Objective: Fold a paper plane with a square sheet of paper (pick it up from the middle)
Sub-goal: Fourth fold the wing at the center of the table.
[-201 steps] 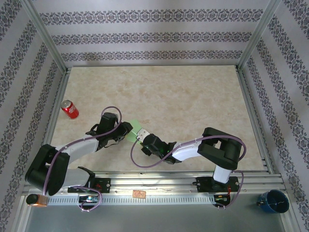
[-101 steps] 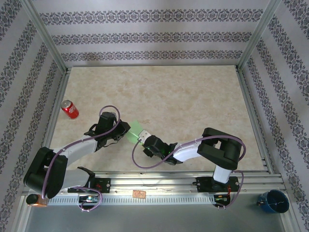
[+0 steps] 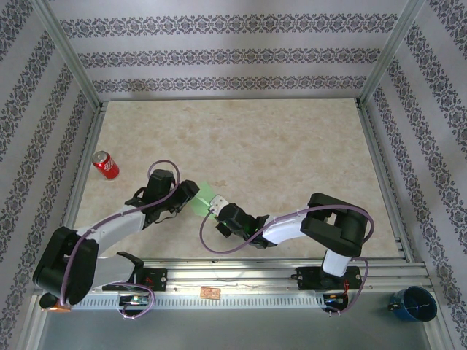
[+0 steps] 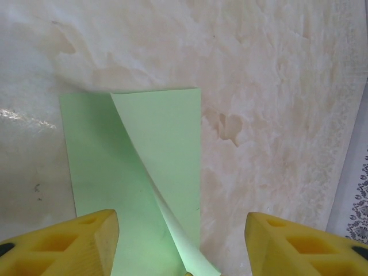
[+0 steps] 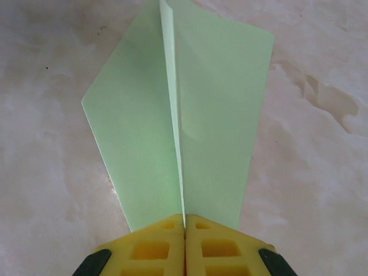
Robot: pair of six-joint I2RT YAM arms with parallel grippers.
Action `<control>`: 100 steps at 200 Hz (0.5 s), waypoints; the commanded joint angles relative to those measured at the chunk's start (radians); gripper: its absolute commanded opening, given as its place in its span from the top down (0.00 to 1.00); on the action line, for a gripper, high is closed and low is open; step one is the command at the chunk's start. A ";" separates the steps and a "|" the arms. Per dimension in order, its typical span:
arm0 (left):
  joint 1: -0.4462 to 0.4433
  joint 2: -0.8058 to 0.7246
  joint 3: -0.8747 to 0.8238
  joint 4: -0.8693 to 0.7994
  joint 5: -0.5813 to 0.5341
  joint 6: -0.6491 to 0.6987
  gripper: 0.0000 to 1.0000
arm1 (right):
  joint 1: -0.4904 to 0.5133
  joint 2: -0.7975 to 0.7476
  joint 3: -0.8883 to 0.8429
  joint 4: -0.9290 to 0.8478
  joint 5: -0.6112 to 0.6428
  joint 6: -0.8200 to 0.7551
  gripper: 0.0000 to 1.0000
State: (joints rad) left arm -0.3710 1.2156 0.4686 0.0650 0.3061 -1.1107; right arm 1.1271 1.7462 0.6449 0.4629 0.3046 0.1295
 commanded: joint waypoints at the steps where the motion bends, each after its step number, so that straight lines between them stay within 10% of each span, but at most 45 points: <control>1: 0.015 0.041 0.046 -0.013 0.028 -0.001 0.40 | -0.013 -0.025 -0.010 0.020 -0.010 0.009 0.91; 58: 0.019 0.165 0.099 0.048 0.093 -0.010 0.51 | -0.010 -0.020 0.002 0.022 -0.024 -0.005 0.91; 100: 0.024 0.129 0.097 0.017 0.045 0.010 0.77 | -0.012 -0.031 -0.002 0.007 -0.024 -0.008 0.90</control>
State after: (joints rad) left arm -0.3641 1.3773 0.5461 0.0895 0.3786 -1.1191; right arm 1.1271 1.7454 0.6449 0.4652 0.2935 0.1276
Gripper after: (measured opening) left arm 0.287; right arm 0.101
